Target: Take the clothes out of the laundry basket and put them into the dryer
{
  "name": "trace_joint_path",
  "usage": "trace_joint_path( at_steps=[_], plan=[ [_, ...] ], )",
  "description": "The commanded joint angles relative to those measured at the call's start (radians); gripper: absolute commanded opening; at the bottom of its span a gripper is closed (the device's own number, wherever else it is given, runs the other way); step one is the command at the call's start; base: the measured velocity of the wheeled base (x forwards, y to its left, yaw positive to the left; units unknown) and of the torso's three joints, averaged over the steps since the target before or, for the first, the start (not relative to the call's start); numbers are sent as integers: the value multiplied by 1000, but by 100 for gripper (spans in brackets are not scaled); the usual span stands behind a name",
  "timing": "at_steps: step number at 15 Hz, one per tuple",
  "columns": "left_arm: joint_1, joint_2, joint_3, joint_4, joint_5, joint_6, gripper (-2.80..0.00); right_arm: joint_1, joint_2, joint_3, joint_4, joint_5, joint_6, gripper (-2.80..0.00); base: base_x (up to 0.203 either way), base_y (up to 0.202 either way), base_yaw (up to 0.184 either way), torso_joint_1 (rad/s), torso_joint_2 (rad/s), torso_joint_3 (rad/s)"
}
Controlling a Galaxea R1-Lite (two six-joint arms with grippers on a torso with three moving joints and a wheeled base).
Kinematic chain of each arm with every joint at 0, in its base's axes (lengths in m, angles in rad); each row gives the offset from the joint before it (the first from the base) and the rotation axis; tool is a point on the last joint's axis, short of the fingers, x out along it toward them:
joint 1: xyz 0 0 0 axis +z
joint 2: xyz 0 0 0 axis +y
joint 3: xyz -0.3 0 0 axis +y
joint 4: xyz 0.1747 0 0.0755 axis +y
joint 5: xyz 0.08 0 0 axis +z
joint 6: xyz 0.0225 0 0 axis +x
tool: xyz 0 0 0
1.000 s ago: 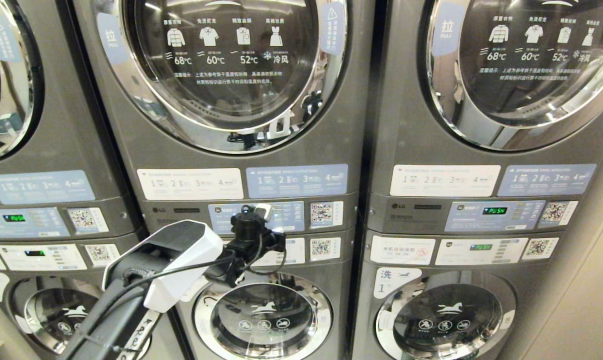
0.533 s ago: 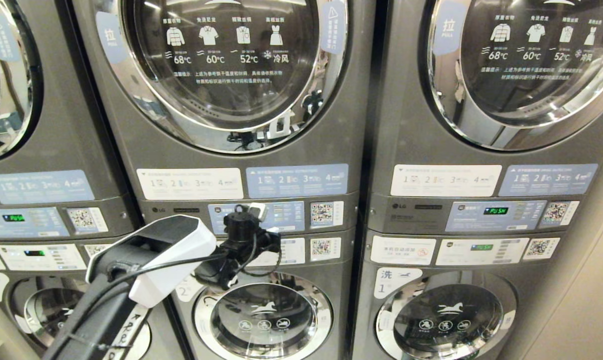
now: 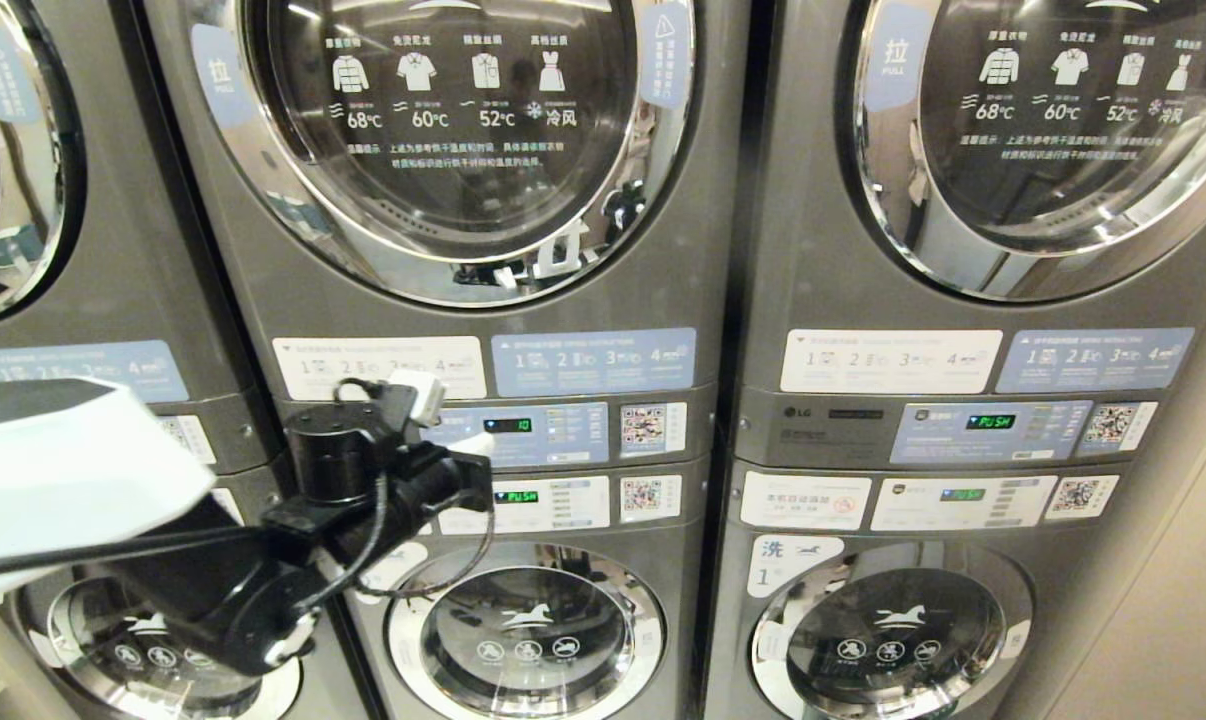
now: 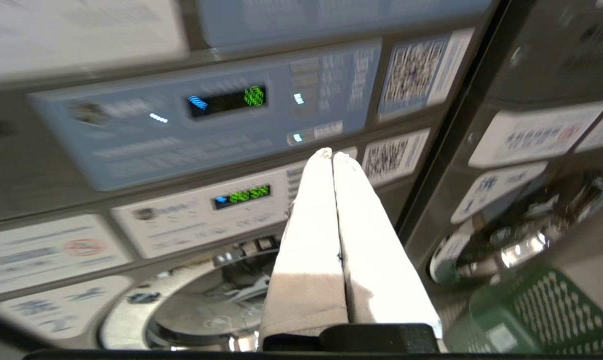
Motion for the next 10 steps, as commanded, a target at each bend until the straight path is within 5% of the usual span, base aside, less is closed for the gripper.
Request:
trace_joint_path(
  at_steps=[1, 6, 10],
  plan=[
    [2, -320, 148, -10, 23, -1, -280, 0, 0, 0, 0, 0, 0, -280, 0, 0, 0, 0, 0, 0],
    [64, -1001, 480, 199, 61, -8, -280, 0, 0, 0, 0, 0, 0, -280, 0, 0, 0, 0, 0, 0],
    [289, -1502, 614, 592, 13, -23, -280, 0, 0, 0, 0, 0, 0, -280, 0, 0, 0, 0, 0, 0]
  ],
)
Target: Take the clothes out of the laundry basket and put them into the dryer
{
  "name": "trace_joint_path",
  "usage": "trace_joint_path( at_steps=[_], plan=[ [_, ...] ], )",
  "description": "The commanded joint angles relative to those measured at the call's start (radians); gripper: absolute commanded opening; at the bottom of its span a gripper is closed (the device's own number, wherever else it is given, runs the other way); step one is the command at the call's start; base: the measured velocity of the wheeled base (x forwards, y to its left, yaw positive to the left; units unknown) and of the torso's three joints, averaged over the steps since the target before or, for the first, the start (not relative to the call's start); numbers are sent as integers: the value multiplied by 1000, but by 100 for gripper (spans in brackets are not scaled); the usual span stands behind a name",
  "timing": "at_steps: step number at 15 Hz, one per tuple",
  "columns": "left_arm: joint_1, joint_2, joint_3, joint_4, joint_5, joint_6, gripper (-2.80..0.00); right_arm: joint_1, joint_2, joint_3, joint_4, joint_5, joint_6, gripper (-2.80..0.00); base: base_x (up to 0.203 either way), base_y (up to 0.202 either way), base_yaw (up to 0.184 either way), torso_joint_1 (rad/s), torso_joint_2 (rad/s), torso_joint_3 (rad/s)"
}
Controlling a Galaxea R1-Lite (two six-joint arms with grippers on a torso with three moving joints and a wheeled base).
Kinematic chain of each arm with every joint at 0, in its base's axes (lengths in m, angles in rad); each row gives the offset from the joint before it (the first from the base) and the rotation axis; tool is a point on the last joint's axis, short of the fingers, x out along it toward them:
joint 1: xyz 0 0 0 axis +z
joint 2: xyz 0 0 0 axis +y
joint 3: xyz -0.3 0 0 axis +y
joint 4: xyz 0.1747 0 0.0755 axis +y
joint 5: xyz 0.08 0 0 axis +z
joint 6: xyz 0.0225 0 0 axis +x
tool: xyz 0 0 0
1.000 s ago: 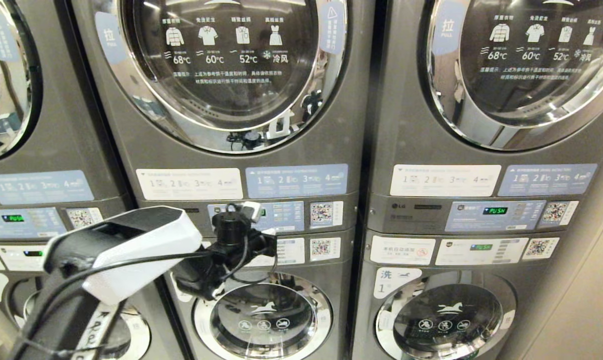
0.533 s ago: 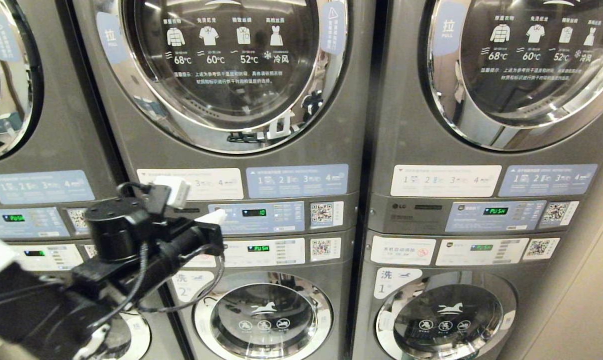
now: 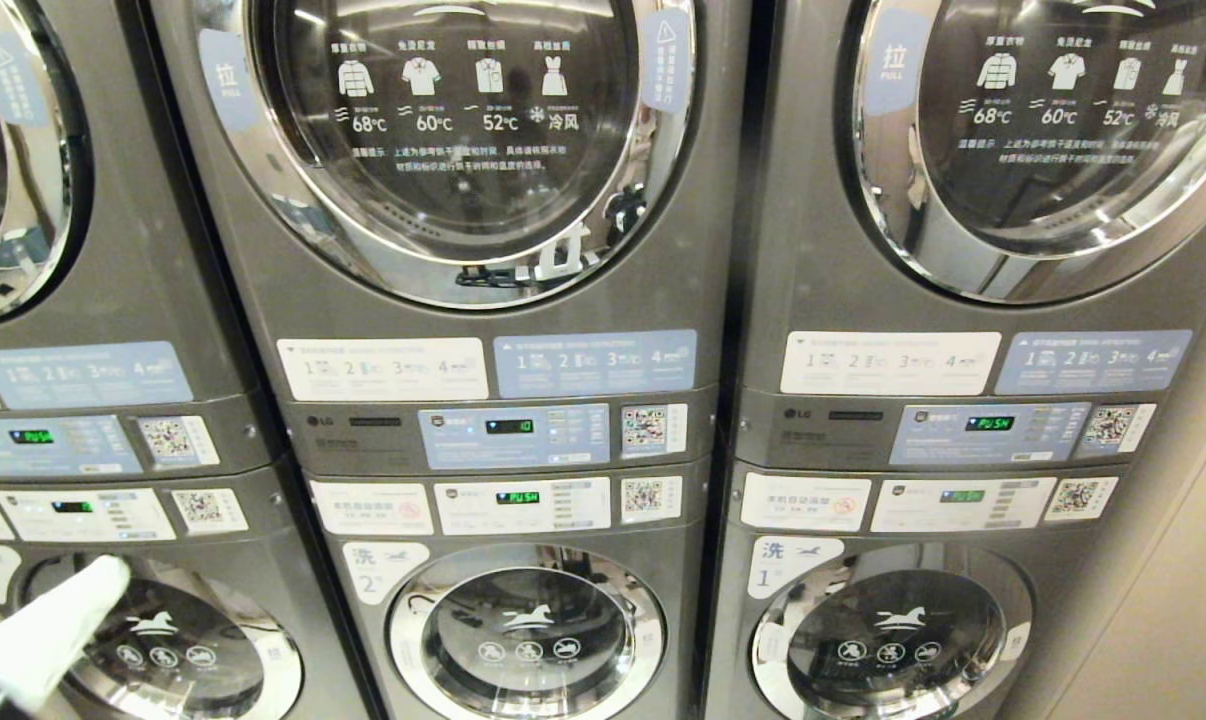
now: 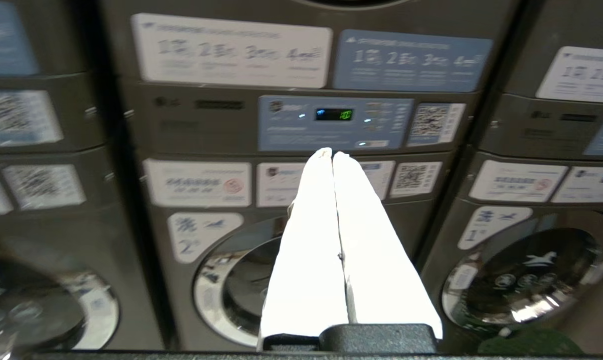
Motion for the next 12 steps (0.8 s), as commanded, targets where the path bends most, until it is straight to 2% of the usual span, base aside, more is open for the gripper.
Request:
trace_joint_path(
  at_steps=[1, 2, 4, 5, 7, 8, 10, 12],
  plan=[
    [112, -336, 43, 230, -30, 5, -280, 0, 0, 0, 0, 0, 0, -280, 0, 0, 0, 0, 0, 0],
    [155, -413, 57, 341, -47, 10, -280, 0, 0, 0, 0, -2, 2, -280, 0, 0, 0, 0, 0, 0],
    [222, -466, 79, 522, -18, 21, -280, 0, 0, 0, 0, -2, 2, -280, 0, 0, 0, 0, 0, 0],
    [215, -460, 83, 539, -6, 26, -280, 0, 0, 0, 0, -2, 2, -280, 0, 0, 0, 0, 0, 0],
    [115, -494, 85, 578, -5, 53, -280, 0, 0, 0, 0, -2, 2, -280, 0, 0, 0, 0, 0, 0],
    [101, -564, 81, 606, -17, 62, -280, 0, 0, 0, 0, -2, 2, -280, 0, 0, 0, 0, 0, 0],
    [116, -710, 81, 625, -23, 76, -280, 0, 0, 0, 0, -2, 2, -280, 0, 0, 0, 0, 0, 0],
    [128, -749, 86, 628, -15, 93, -280, 0, 0, 0, 0, -3, 2, -280, 0, 0, 0, 0, 0, 0]
  ],
)
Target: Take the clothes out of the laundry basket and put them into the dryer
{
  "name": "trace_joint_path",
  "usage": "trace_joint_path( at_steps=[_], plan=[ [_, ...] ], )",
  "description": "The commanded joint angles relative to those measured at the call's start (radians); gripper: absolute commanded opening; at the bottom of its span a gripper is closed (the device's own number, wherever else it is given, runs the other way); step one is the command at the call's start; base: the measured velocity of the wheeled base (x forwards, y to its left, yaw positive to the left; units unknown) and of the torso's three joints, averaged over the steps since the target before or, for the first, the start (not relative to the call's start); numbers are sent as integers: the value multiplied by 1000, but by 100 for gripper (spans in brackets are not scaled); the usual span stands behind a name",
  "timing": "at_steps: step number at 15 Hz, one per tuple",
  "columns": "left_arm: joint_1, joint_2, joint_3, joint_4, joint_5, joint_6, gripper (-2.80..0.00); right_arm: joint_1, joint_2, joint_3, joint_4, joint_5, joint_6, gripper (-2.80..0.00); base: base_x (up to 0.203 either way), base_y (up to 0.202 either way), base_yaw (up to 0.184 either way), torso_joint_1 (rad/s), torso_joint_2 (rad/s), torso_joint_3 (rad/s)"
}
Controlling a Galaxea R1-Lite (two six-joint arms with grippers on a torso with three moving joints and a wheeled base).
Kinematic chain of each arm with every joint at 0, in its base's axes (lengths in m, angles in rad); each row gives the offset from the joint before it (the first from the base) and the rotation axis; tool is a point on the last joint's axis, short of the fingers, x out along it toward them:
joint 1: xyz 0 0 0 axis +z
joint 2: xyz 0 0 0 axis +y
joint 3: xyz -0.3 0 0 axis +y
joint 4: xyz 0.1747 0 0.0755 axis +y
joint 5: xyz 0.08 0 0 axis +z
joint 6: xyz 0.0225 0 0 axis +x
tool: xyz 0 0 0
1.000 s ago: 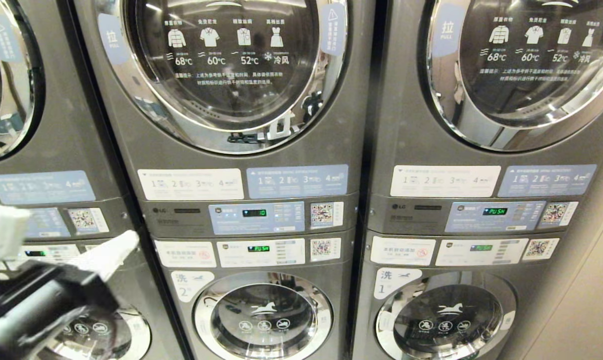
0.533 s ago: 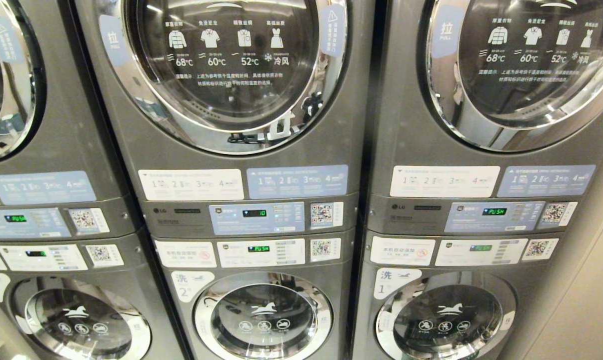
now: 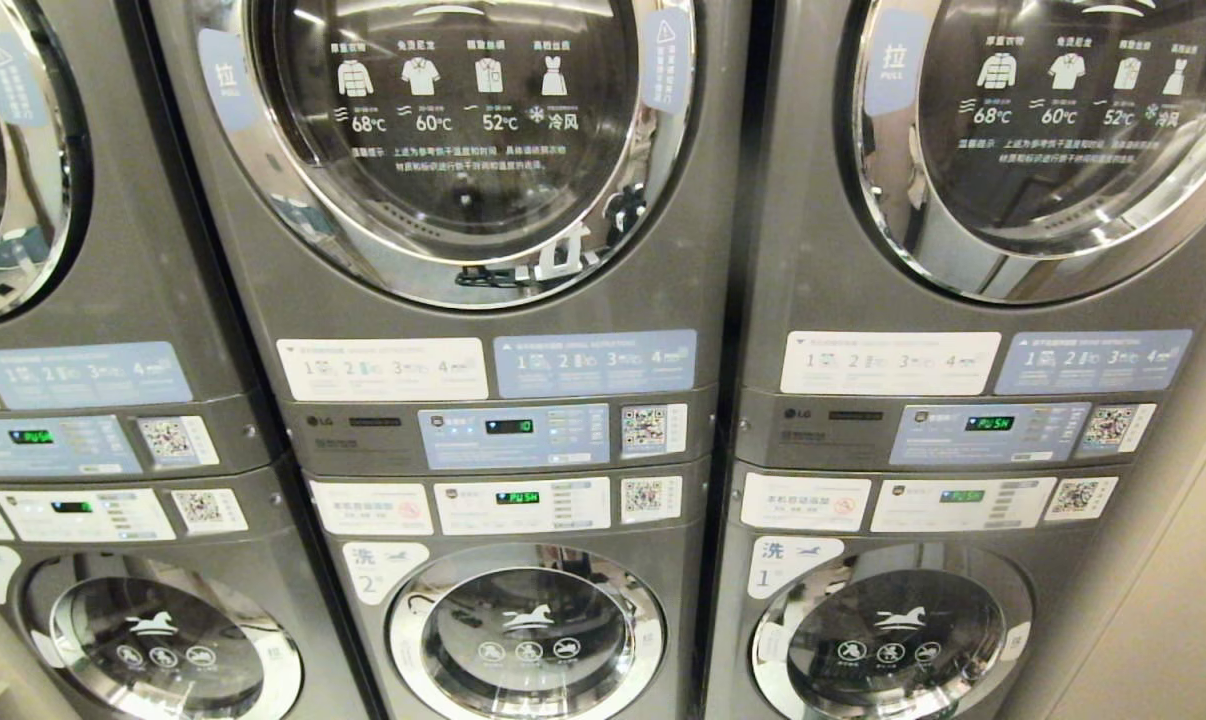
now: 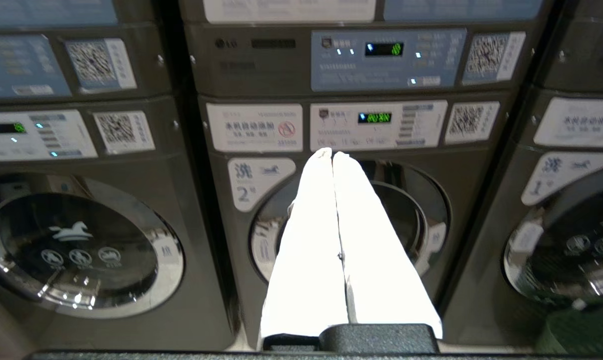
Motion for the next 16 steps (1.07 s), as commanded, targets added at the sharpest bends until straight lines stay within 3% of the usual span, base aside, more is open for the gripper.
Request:
trace_joint_path(
  at_steps=[1, 7, 12, 16],
  plan=[
    [9, -58, 29, -1, 4, 4, -280, 0, 0, 0, 0, 0, 0, -280, 0, 0, 0, 0, 0, 0],
    [9, -58, 29, -4, 12, -51, -280, 0, 0, 0, 0, 2, -3, -280, 0, 0, 0, 0, 0, 0],
    [9, -58, 29, -4, 12, -53, -280, 0, 0, 0, 3, -3, -34, -280, 0, 0, 0, 0, 0, 0],
    [9, -58, 29, -4, 12, -53, -280, 0, 0, 0, 0, -7, 9, -280, 0, 0, 0, 0, 0, 0]
  ],
)
